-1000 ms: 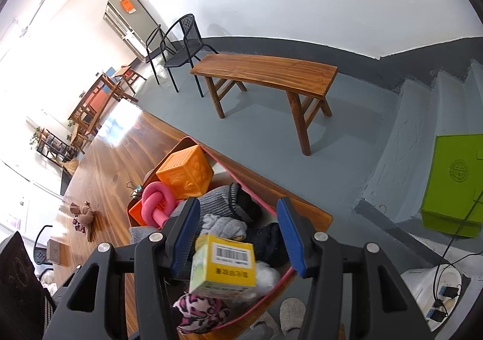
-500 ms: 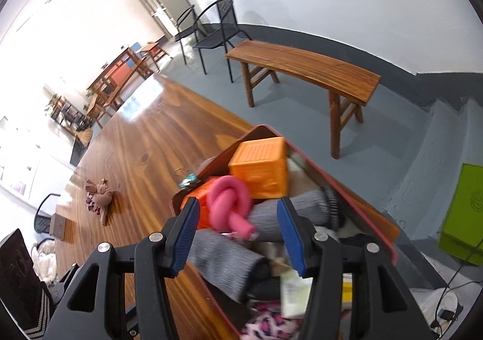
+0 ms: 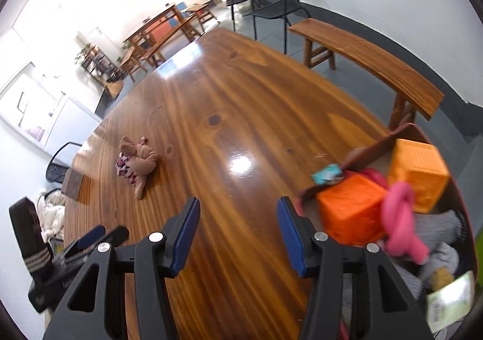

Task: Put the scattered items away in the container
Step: 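Withdraw both tools from the tray toward the last plush and sock, then grasp the second leopard plush with the left gripper while the right grasps the beige knotted sock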

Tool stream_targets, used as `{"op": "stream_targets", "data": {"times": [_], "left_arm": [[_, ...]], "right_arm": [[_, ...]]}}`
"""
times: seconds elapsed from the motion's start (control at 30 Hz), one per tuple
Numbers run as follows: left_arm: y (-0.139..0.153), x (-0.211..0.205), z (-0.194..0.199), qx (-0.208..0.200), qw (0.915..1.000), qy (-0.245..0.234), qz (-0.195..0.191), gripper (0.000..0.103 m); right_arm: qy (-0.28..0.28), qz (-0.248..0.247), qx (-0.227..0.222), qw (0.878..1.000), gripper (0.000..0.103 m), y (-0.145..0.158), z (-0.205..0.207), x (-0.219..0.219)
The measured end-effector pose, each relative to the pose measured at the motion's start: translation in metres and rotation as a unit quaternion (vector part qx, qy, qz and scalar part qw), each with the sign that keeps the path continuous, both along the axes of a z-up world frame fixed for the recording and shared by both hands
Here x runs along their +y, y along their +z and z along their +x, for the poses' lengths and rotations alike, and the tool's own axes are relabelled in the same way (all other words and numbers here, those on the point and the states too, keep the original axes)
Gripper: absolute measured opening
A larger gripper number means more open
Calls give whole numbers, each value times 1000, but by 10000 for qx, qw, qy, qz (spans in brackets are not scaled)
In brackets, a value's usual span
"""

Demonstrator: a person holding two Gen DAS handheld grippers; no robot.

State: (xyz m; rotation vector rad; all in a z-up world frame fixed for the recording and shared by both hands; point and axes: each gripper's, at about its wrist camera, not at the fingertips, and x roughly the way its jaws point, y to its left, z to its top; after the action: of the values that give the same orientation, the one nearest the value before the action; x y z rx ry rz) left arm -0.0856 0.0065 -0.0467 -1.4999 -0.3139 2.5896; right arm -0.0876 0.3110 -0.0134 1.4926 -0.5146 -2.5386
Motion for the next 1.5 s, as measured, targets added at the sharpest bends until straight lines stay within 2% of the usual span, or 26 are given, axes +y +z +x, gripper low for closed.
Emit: {"op": "stream_targets", "data": {"times": [0.2, 0.37, 0.4, 0.5, 0.87, 0.93, 1.07, 1.1, 1.5], "left_arm": [[-13, -53, -40, -48, 9993, 359, 18, 102], [-25, -79, -71, -99, 9986, 503, 141, 102], [-29, -82, -77, -113, 9984, 527, 153, 101], [-38, -93, -96, -202, 9980, 580, 143, 86], [-57, -101, -136, -205, 9987, 367, 303, 84], [-60, -100, -141, -246, 9988, 307, 300, 62], [-63, -94, -144, -130, 9994, 113, 307, 49], [-64, -91, -147, -87, 9994, 70, 315, 42], [-48, -121, -131, 196, 9985, 238, 458, 37]], "right_arm": [[462, 66, -131, 9988, 57, -13, -23, -56], [641, 115, -241, 9976, 57, -24, -41, -91], [658, 133, -254, 9974, 57, -25, -44, -94], [733, 167, -304, 9967, 57, -30, -52, -109], [1125, 200, -318, 9929, 57, -43, -83, -162], [1209, 252, -268, 9920, 57, -43, -91, -170], [1313, 294, -248, 9906, 57, -46, -103, -185], [1335, 299, -256, 9903, 57, -47, -105, -187], [1677, 501, -352, 9839, 57, -73, -142, -223]]}}
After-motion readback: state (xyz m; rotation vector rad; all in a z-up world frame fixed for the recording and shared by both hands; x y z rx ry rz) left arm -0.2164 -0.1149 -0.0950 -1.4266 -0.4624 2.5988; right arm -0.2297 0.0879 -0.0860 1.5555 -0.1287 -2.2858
